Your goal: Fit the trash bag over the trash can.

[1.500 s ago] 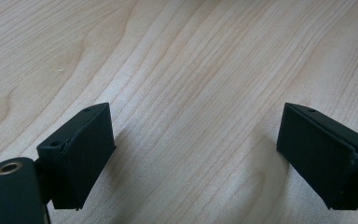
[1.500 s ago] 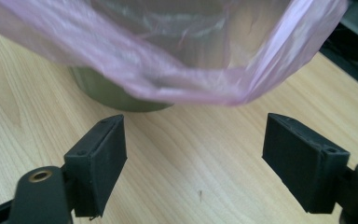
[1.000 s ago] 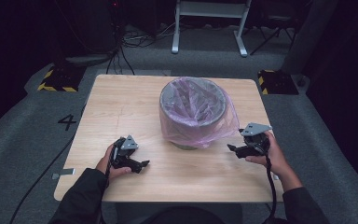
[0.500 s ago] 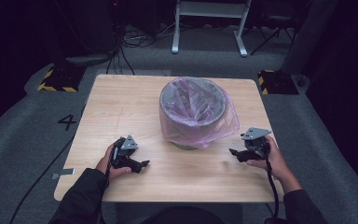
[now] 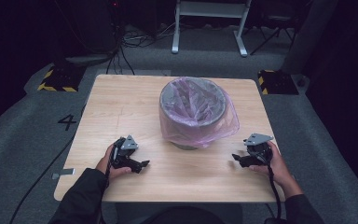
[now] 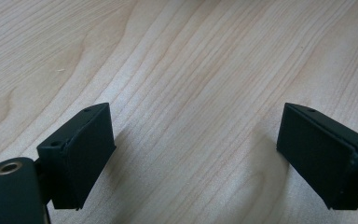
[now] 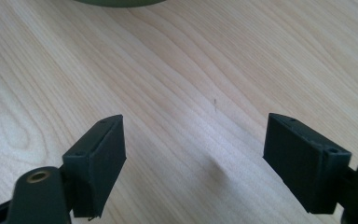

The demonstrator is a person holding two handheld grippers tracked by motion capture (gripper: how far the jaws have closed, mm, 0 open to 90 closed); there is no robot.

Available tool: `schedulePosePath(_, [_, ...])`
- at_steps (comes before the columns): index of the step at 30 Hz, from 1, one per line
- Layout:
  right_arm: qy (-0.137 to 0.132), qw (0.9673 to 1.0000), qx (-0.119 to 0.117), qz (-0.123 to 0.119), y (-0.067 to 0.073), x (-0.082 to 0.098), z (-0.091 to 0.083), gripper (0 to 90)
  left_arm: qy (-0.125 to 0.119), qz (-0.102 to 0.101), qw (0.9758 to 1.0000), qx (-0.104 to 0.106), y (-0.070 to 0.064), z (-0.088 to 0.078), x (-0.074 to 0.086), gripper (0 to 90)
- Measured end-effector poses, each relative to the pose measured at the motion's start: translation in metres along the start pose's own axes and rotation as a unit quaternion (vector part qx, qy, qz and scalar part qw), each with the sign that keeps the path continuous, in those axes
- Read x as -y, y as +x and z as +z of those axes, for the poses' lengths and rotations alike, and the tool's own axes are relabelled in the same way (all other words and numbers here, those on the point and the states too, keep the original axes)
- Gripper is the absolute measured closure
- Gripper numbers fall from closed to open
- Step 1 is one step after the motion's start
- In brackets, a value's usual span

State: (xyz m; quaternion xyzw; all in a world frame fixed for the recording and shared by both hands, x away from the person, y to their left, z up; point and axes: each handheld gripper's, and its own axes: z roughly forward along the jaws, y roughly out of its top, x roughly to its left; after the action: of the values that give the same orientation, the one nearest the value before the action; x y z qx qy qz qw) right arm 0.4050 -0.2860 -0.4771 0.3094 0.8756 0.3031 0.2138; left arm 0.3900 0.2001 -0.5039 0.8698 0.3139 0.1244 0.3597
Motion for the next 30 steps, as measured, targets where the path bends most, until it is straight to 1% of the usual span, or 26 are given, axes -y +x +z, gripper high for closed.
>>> schedulePosePath(3, [-0.002,1.0000,0.000,0.005,0.001,0.004,-0.001,21.2,0.000,0.001,1.0000,0.000,0.000,0.000,0.000,10.9])
schedulePosePath(5, [-0.006,0.9999,-0.004,0.011,0.002,0.008,-0.001,21.1,0.000,0.000,1.0000,0.000,0.000,0.000,0.000,10.9])
schedulePosePath(9, [-0.006,0.9999,-0.004,0.014,0.004,0.015,-0.001,20.8,0.000,0.000,1.0000,0.000,0.000,0.000,0.000,10.9])
schedulePosePath(14, [-0.012,0.9995,-0.005,0.029,0.004,0.022,-0.002,20.8,0.000,0.000,1.0000,0.000,0.000,0.000,0.000,11.0])
schedulePosePath(18, [-0.020,0.9991,-0.003,0.037,0.005,0.029,-0.003,21.0,0.000,0.000,1.0000,0.000,0.000,0.000,0.000,11.0])
schedulePosePath(23, [-0.030,0.9979,-0.001,0.057,0.004,0.036,-0.005,19.6,0.000,0.000,1.0000,0.000,0.000,0.000,0.000,11.0])
schedulePosePath(27, [-0.044,0.9952,-0.001,0.087,0.003,0.043,-0.006,18.3,0.000,0.000,1.0000,0.000,0.000,0.000,0.000,10.9])
schedulePosePath(30, [-0.041,0.9945,0.006,0.096,0.002,0.046,-0.007,15.6,0.000,0.000,1.0000,0.000,0.000,0.000,0.000,10.9])
